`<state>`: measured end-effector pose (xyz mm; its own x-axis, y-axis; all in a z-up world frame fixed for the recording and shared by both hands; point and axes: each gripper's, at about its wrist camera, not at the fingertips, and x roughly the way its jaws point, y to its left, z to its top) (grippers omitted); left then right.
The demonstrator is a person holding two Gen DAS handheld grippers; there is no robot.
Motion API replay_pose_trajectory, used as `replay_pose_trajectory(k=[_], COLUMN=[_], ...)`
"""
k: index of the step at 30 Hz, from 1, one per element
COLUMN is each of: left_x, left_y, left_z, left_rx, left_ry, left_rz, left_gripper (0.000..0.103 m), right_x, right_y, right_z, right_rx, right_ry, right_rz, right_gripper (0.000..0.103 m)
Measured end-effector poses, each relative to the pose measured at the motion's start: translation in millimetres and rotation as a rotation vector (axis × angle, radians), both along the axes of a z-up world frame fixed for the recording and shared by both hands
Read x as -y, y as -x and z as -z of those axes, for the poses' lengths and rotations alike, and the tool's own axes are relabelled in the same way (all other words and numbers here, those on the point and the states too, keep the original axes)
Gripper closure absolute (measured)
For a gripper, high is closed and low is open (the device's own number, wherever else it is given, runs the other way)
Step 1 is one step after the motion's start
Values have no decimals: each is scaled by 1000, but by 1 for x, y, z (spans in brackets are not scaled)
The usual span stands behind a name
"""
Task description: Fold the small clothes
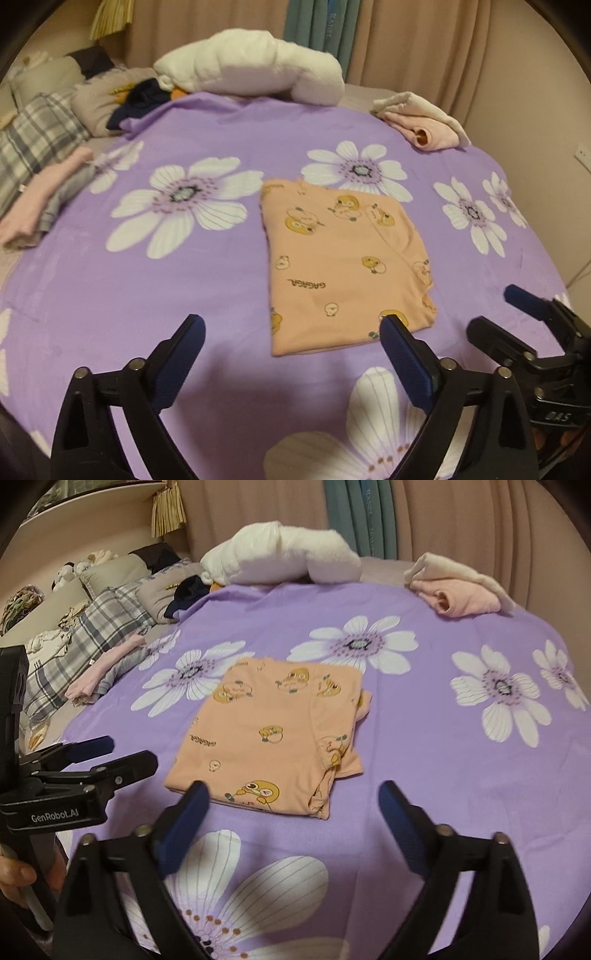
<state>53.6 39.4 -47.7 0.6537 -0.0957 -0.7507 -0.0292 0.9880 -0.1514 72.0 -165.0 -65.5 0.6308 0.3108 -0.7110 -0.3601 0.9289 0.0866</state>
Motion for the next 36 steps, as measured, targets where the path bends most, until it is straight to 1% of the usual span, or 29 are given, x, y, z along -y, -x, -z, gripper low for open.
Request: replay_pose_trajectory(k=[1, 2, 4, 7, 10, 12, 14, 16, 23, 33, 36], left_x=[0, -1, -2, -3, -1, 1, 2, 3, 5, 5, 5], left_y=[3, 4, 8, 12, 11, 12, 12, 13, 16, 15, 16], left_z=[-4, -7, -13, -17, -15, -11, -8, -6, -11, -12, -14], left_rx=[1, 2, -1, -31, -57, -71, -95, -106, -90, -81, -71], left_ry=[5, 17, 27, 15, 11, -10, -24, -33, -56, -63, -77], left_rz=[3, 6, -1, -20, -26, -33, -33, -32, -30, -29, -37], left_gripper=[3, 2, 2, 2, 2, 2, 2, 2, 2, 2, 2], right_x=[1, 2, 2, 2, 0, 0, 2, 3, -1, -5, -5], right_y=[2, 4, 8, 14, 16, 12, 10, 11, 14, 15, 15], right_z=[-4, -8, -15, -21, -20, -15, -10, -10, -14, -14, -14], right_rx=[5, 9, 18, 32, 40, 22, -9, -20, -6, -8, -7], right_ry=[-6, -14, -17, -9, 13, 27, 6, -16, -7, -4, -4], right_rz=[2, 7, 21, 35, 45, 63, 77, 81, 73, 53, 54], right_gripper=[0, 0, 0, 0, 0, 0, 0, 0, 0, 0, 0])
